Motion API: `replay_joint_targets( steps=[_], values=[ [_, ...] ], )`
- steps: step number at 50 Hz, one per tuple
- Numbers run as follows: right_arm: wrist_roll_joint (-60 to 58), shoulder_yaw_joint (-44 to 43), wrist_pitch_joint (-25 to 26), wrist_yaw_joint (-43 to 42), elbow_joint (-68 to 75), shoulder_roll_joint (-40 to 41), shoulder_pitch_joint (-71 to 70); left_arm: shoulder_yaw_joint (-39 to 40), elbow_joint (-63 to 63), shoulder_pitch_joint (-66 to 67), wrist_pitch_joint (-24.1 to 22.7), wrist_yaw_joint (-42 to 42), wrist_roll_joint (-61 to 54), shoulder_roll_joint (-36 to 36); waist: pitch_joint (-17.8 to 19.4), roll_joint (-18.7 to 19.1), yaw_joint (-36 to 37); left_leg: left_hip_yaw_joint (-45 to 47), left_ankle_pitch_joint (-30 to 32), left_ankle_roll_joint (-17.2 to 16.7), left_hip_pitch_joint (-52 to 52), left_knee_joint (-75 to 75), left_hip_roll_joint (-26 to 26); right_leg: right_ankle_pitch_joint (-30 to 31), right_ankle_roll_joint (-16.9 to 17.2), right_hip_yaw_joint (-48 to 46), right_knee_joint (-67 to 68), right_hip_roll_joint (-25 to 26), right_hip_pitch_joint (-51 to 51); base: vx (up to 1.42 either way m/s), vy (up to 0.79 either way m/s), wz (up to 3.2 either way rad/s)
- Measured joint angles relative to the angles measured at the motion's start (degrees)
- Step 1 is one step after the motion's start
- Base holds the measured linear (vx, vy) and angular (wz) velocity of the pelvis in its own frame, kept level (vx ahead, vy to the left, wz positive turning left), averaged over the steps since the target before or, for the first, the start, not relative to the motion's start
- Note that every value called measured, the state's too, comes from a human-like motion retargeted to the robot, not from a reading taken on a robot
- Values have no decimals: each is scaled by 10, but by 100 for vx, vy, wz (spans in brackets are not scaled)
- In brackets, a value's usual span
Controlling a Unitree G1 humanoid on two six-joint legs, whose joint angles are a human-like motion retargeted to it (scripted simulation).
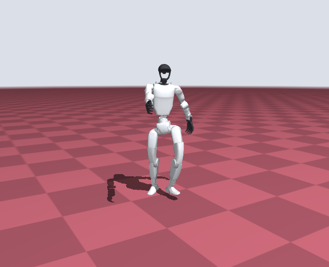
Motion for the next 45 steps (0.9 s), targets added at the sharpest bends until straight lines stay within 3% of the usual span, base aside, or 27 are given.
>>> replay_joint_targets(
  steps=[3, 5, 8, 10, 12, 14, 17, 21, 27, 30, 33, 35, 36, 37, 39, 40, 42, 43, 45],
  values=[
    [-104, 5, 2, -14, -13, 29, 74, -19, 10, -79, -19, 72, -74, -74, 1, 43, -36, 20, 107, -36, 110, -270, -46, -22, -3, -27, 30, 41, 29, 36, 28, 98],
    [-142, 5, 3, -2, -14, 41, 161, -27, 12, -145, -25, 97, -35, -109, -10, 70, -83, -3, 123, -95, 118, -281, -28, -28, -19, -68, 68, 60, 37, 35, 28, 211],
    [-162, 1, 12, 49, 19, 48, 323, -55, -8, -283, -21, 117, 53, -142, -7, 116, -150, -95, 150, -129, 147, -320, -14, 22, -66, -105, 221, 70, 7, 32, 27, 263],
    [-195, 0, 34, 100, 52, 50, 426, -100, -37, -401, -13, 123, 77, -157, -29, 114, -187, -162, 161, -123, 122, -353, -41, 50, -58, -52, 513, 20, -171, 23, 23, 272],
    [-214, -7, 55, 144, 78, 68, 531, -118, -78, -504, -12, 124, 99, -153, -11, 138, -235, -223, 159, -141, 144, -353, -14, 42, -56, 4, 646, 70, -233, 36, 2, 280],
    [-232, -7, 75, 162, 91, 88, 622, -138, -118, -607, -2, 152, 102, -142, 7, 144, -285, -274, 149, -147, 161, -353, -10, 6, -72, 15, 799, 50, -303, 39, 3, 255],
    [-252, 13, 79, 181, 94, 116, 745, -161, -168, -737, -6, 195, 94, -115, 22, 154, -356, -337, 146, -135, 177, -353, -2, -52, -104, 16, 951, 9, -389, 38, 2, 199],
    [-293, 59, 70, 216, 97, 140, 877, -203, -242, -847, -22, 228, 54, -77, 30, 176, -402, -377, 138, -80, 199, -353, 22, -83, -104, 31, 1011, 39, -490, 40, -7, 87],
    [-298, 68, 78, 281, 112, 152, 967, -262, -339, -915, -36, 193, 97, -43, 24, 171, -415, -394, 118, -59, 235, -353, 25, -115, -117, 2, 878, 37, -534, 43, -11, 30],
    [-289, 57, 81, 272, 113, 150, 952, -267, -346, -909, -27, 197, 111, -49, 8, 164, -402, -395, 110, -62, 243, -353, 14, -114, -119, -36, 709, 25, -503, 43, -13, 4],
    [-264, 50, 81, 239, 116, 142, 895, -264, -355, -856, -32, 207, 103, -74, 0, 158, -385, -399, 106, -70, 262, -353, 2, -103, -101, -81, 442, 39, -401, 50, -15, 11],
    [-260, 38, 89, 212, 123, 133, 840, -269, -354, -796, -30, 214, 118, -94, 4, 145, -375, -411, 107, -69, 290, -353, -14, -43, -76, -90, 218, 65, -293, 59, -19, 19],
    [-262, 30, 92, 185, 128, 128, 806, -262, -352, -760, -37, 221, 87, -110, 9, 132, -362, -417, 109, -60, 304, -345, -29, 16, -64, -82, 121, 72, -240, 62, -22, -27],
    [-261, 23, 91, 162, 133, 123, 771, -259, -345, -720, -45, 221, 71, -125, 12, 119, -343, -417, 114, -50, 316, -334, -43, 63, -55, -72, 52, 76, -200, 62, -24, -97],
    [-233, 21, 69, 135, 139, 111, 700, -268, -297, -623, -62, 192, 117, -145, 16, 96, -284, -392, 139, -31, 326, -285, -70, 103, -41, -35, 16, 73, -159, 62, -24, -172],
    [-203, 28, 57, 124, 140, 105, 660, -271, -262, -573, -66, 174, 149, -154, 24, 86, -255, -375, 157, -24, 328, -249, -80, 110, -32, -12, -9, 74, -127, 59, -26, -187],
    [-177, 34, 75, 127, 135, 91, 570, -260, -165, -475, -33, 93, 214, -161, 32, 53, -220, -326, 132, -28, 240, -20, -79, 132, -17, 24, -80, 55, -62, 48, -23, -126],
    [-167, 23, 73, 126, 131, 79, 522, -258, -117, -425, -29, 48, 236, -163, 4, 46, -219, -304, 88, -29, 125, 171, -51, 130, -22, 30, -85, 50, -81, 41, -10, -40],
    [-147, -37, 30, 50, 109, 40, 436, -267, -47, -314, -57, 84, 223, -172, -31, 56, -212, -269, 47, -42, -61, 506, 31, 77, -20, 28, -38, 45, -119, 47, 1, -34]
  ],
)
